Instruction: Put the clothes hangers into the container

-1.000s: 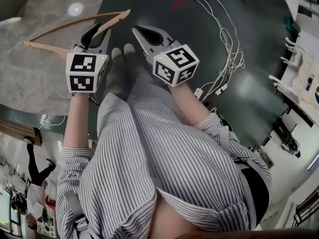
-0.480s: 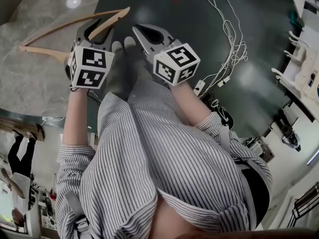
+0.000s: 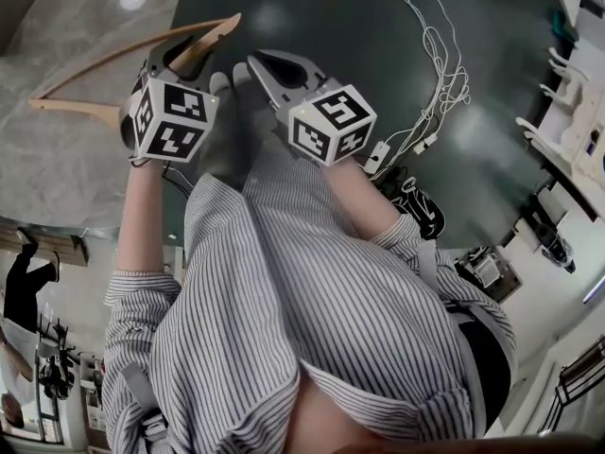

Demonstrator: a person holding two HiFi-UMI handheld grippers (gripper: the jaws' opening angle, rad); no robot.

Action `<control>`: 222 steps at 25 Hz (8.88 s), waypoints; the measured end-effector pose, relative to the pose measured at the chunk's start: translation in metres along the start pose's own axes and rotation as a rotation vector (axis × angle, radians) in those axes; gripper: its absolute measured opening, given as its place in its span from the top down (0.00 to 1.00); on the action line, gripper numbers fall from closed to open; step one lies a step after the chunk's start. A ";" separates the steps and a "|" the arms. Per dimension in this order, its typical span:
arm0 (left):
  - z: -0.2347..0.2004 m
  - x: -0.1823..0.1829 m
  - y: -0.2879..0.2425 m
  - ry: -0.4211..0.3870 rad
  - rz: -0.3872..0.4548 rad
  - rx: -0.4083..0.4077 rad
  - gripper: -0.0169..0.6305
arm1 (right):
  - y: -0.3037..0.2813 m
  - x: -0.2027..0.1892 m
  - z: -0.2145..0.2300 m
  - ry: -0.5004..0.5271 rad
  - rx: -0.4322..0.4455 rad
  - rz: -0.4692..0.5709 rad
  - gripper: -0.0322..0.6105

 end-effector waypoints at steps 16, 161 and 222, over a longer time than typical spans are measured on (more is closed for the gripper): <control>0.001 0.002 -0.021 -0.044 -0.053 -0.076 0.80 | 0.007 -0.009 0.010 -0.042 -0.019 0.006 0.93; -0.074 0.079 0.335 0.231 0.832 0.437 0.83 | 0.045 0.196 -0.203 0.638 0.373 0.328 0.93; -0.297 0.190 0.430 0.172 0.921 0.670 0.83 | -0.104 0.411 -0.241 0.789 0.502 0.426 0.93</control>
Point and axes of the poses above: the fingertips, and each gripper's own axes: y backward along the fingers, z to its right, x out of its top, the point moved 6 cm from there along y, backward along the fingers, and after that the axes turned 7 degrees about x, right-handed, at the moved point
